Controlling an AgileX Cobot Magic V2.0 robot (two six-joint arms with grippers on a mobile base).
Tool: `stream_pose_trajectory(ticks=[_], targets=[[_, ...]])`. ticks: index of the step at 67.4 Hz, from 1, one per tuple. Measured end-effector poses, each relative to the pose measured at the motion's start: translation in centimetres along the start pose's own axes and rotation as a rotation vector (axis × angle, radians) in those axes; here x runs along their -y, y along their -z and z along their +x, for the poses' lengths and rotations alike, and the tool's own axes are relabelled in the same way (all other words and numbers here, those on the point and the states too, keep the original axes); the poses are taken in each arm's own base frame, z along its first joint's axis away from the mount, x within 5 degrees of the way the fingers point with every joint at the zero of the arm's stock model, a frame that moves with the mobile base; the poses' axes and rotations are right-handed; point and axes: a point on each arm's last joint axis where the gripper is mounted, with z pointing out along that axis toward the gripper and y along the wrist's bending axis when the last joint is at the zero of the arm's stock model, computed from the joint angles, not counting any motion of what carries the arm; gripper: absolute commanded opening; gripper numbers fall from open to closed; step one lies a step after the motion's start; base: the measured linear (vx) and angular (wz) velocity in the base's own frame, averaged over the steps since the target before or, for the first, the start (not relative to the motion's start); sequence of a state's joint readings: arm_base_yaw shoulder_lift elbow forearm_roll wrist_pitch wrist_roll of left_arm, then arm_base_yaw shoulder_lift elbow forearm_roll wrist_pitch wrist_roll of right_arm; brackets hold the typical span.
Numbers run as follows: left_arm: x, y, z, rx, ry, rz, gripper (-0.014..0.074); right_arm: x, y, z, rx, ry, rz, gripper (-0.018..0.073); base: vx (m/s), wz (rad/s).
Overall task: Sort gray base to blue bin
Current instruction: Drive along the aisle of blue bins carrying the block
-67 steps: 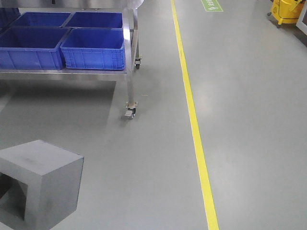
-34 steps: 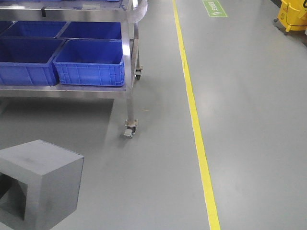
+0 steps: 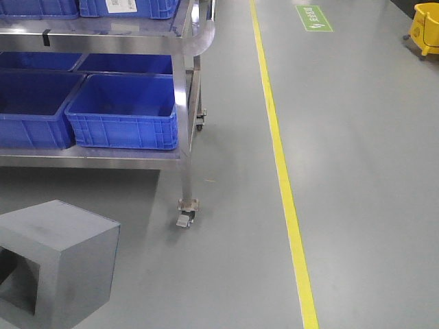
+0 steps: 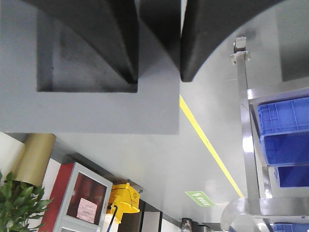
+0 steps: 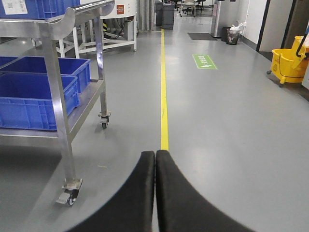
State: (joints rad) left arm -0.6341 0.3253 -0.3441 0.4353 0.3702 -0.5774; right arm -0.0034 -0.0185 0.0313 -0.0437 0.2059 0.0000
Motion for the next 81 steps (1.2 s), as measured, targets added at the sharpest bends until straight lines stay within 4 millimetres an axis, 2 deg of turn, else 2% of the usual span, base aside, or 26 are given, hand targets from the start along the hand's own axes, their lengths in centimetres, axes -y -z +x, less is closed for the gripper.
stream_pose_trajectory(ticks=[24,81], targets=[[0.00,0.00,0.00,0.000,0.000,0.000,-0.0007,0.00,0.00,0.00,0.000,0.000,0.000,-0.0005,0.36,0.32],[0.00,0.00,0.00,0.000,0.000,0.000,-0.0007,0.00,0.00,0.00,0.000,0.000,0.000,-0.0005,0.28,0.87]])
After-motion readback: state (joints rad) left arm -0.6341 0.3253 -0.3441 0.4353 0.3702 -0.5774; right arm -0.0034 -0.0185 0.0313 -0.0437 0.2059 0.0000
